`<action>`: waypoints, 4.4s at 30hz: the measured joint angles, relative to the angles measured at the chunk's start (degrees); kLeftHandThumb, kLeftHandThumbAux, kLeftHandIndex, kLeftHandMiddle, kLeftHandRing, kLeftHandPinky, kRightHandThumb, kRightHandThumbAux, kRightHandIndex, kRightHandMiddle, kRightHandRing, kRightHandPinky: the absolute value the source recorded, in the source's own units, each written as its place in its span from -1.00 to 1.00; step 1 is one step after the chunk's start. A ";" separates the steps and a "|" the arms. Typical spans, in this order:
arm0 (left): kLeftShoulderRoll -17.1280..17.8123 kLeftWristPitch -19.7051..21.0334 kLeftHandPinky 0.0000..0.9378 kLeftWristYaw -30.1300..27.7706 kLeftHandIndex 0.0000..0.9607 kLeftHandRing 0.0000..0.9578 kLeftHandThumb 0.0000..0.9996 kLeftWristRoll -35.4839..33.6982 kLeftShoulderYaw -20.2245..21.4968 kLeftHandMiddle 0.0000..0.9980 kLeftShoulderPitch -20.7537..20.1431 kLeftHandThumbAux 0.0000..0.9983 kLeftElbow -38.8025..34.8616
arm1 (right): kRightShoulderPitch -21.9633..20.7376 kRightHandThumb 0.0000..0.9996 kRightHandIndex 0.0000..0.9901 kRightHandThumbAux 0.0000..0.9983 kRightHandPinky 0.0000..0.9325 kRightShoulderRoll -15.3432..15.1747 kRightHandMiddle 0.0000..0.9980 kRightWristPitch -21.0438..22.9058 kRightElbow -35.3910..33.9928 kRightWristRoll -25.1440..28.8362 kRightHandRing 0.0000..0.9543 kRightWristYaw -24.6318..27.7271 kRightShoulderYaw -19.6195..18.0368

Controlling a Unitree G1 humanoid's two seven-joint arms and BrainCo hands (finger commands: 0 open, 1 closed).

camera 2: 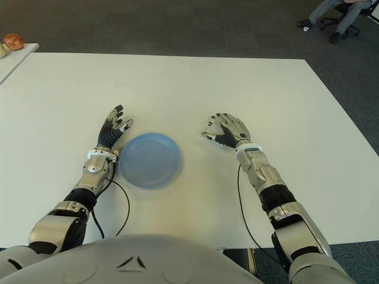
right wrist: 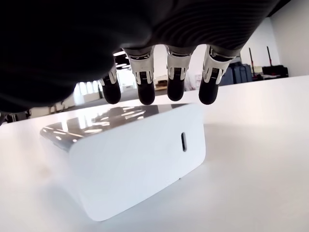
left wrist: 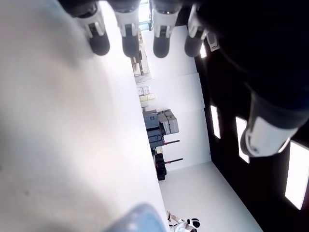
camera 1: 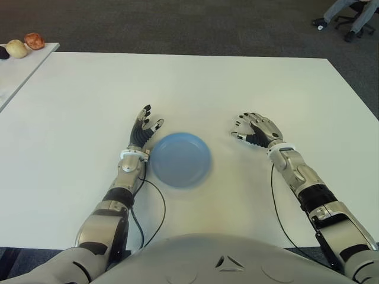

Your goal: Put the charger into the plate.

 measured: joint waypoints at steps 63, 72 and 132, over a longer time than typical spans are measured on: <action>1.59 -0.14 -0.97 0.00 -1.00 -1.00 -1.00 0.46 -1.48 -1.00 -0.78 0.08 1.57 | 5.08 -0.32 -1.00 -0.80 -1.00 -4.82 -1.00 -0.20 -5.10 -0.28 -1.00 5.37 -2.40; 1.69 -0.30 -0.96 0.00 -1.00 -0.99 -1.00 0.46 -1.63 -0.99 -0.68 0.08 1.53 | 2.55 -0.33 -1.00 -0.79 -1.00 -4.42 -1.00 -0.26 -1.47 -0.27 -1.00 4.73 -1.72; 1.67 -0.42 -0.93 0.01 -0.99 -0.96 -1.00 0.54 -1.92 -0.96 -0.06 0.08 0.86 | -4.07 -0.46 -1.00 -0.75 -1.00 -0.56 -1.00 -0.36 10.38 0.04 -1.00 -3.43 1.76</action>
